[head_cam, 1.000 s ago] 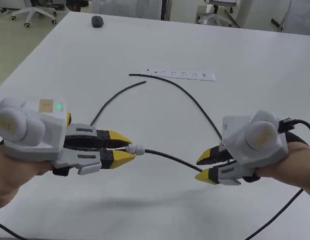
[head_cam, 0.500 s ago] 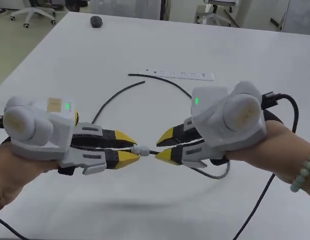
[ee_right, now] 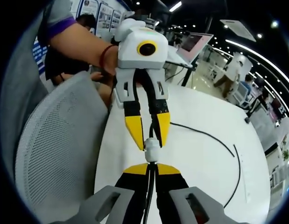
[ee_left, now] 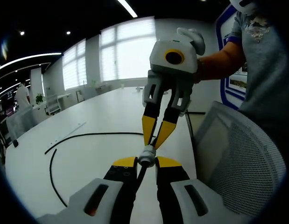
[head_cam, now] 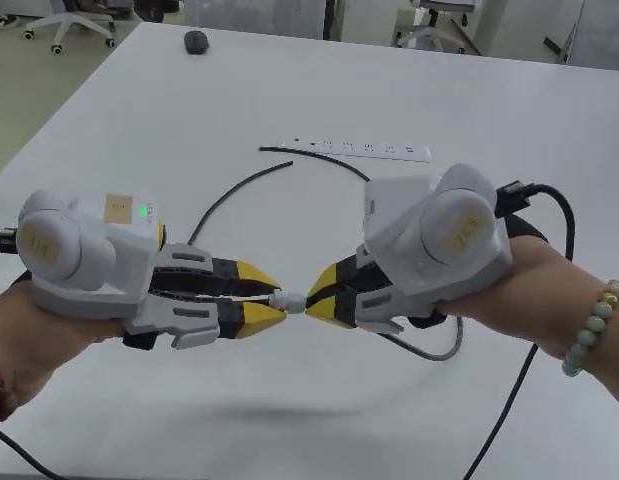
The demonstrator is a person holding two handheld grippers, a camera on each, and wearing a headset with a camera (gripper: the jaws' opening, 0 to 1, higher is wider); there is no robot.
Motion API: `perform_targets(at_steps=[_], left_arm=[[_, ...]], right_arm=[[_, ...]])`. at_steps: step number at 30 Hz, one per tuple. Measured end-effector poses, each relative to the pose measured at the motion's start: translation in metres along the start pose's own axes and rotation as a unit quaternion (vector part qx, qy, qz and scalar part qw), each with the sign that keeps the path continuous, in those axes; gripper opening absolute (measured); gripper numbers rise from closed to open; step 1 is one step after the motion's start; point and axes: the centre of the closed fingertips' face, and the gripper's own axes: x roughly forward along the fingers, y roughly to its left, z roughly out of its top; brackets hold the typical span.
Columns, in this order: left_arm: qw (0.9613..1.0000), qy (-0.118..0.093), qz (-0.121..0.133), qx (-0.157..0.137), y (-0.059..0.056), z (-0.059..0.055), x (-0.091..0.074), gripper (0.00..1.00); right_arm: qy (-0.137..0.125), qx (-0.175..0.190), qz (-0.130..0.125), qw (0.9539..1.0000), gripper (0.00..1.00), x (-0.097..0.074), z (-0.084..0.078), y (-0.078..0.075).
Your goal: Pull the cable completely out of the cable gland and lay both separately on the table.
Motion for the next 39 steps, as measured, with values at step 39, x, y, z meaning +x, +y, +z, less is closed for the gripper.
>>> perform_targets(at_steps=[39], left_arm=[[0.9996,0.01,0.025,-0.007,0.014,-0.012,-0.02,0.16]], right_arm=[[0.037,0.037,-0.017,0.9985,0.0,-0.026,-0.062,-0.01]])
